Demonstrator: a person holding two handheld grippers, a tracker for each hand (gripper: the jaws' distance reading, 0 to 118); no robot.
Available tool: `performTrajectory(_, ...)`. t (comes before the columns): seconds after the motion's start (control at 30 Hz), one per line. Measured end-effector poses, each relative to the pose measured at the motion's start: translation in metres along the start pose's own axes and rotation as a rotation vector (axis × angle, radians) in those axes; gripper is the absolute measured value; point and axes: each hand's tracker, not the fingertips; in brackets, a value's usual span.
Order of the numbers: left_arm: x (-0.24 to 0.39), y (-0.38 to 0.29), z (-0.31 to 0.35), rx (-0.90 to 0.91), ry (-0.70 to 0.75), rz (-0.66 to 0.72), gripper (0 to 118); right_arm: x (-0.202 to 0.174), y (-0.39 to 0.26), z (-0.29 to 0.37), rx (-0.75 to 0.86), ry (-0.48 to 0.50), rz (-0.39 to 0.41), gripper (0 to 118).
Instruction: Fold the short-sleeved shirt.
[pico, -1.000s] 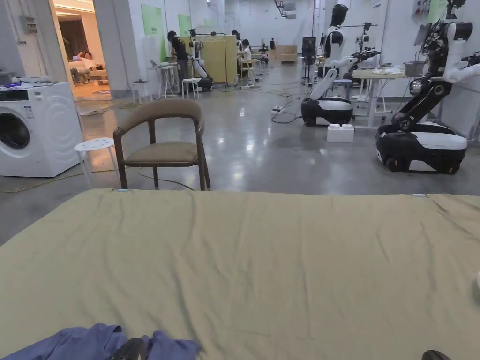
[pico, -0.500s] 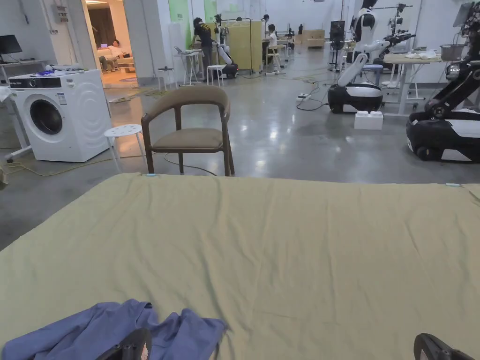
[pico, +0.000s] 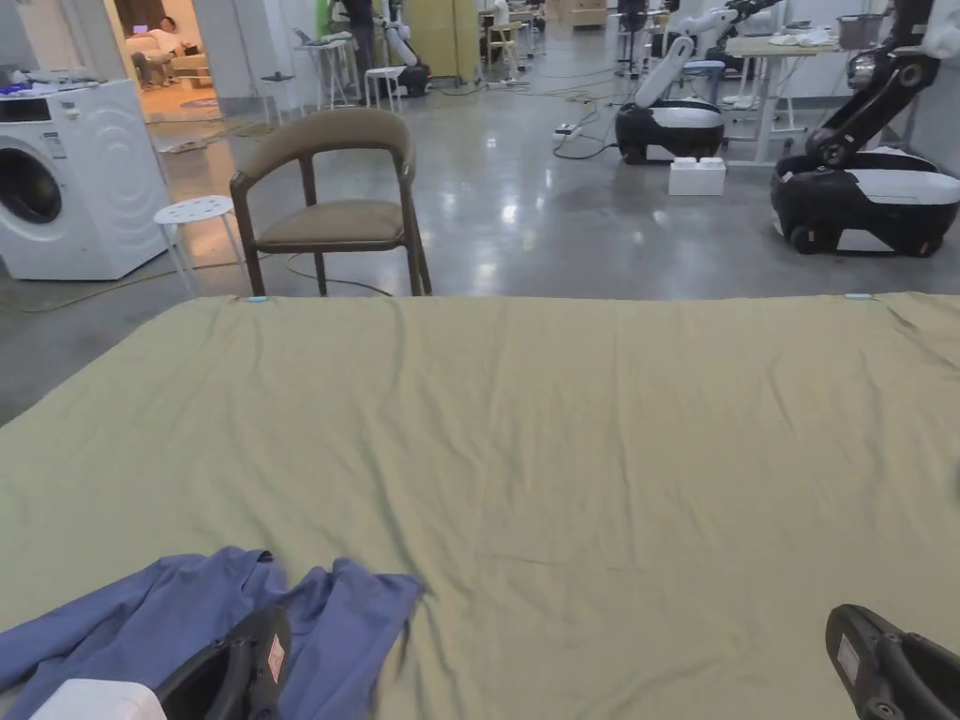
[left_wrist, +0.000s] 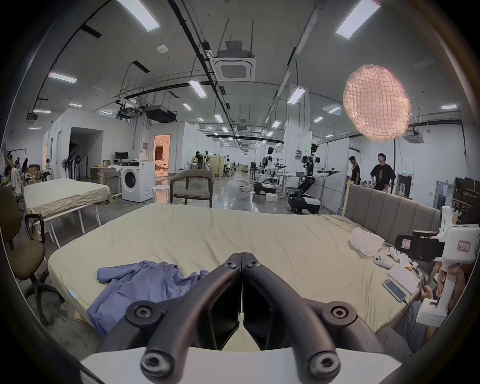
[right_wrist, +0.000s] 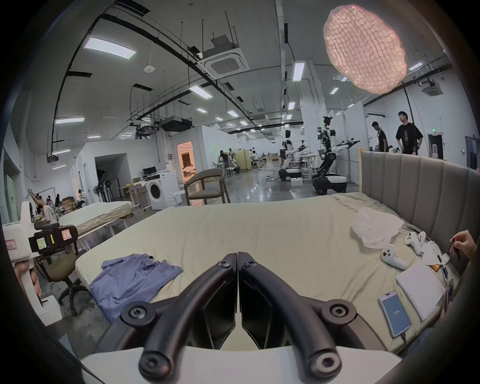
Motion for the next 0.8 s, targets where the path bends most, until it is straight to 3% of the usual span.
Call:
performTrajectory(0.17, -0.025, -0.002, 0.005, -0.053, 0.08, 0.016, 3, -0.02, -0.01, -0.017, -0.033, 0.066, 0.023, 0)
performTrajectory(0.27, -0.047, -0.006, -0.002, -0.14, 0.112, 0.042, 26, -0.027, -0.016, -0.028, -0.058, 0.109, 0.008, 0)
performTrajectory(0.3, -0.056, -0.011, -0.009, -0.149, 0.093, 0.034, 45, -0.029, -0.018, -0.031, -0.067, 0.12, 0.003, 0)
performTrajectory(0.37, -0.075, -0.025, -0.03, -0.21, 0.043, 0.023, 50, -0.03, -0.022, -0.034, -0.083, 0.135, 0.002, 0)
performTrajectory(0.47, -0.107, -0.05, -0.076, -0.378, -0.017, 0.016, 79, -0.027, -0.031, -0.034, -0.11, 0.131, 0.021, 0)
performTrajectory(0.6, -0.142, -0.089, -0.149, -0.504, 0.056, -0.002, 83, -0.011, -0.044, -0.034, -0.171, 0.075, 0.004, 0)
performTrajectory(0.8, -0.175, -0.141, -0.242, -0.707, 0.056, 0.041, 83, 0.013, -0.051, -0.03, -0.244, -0.022, -0.013, 0)
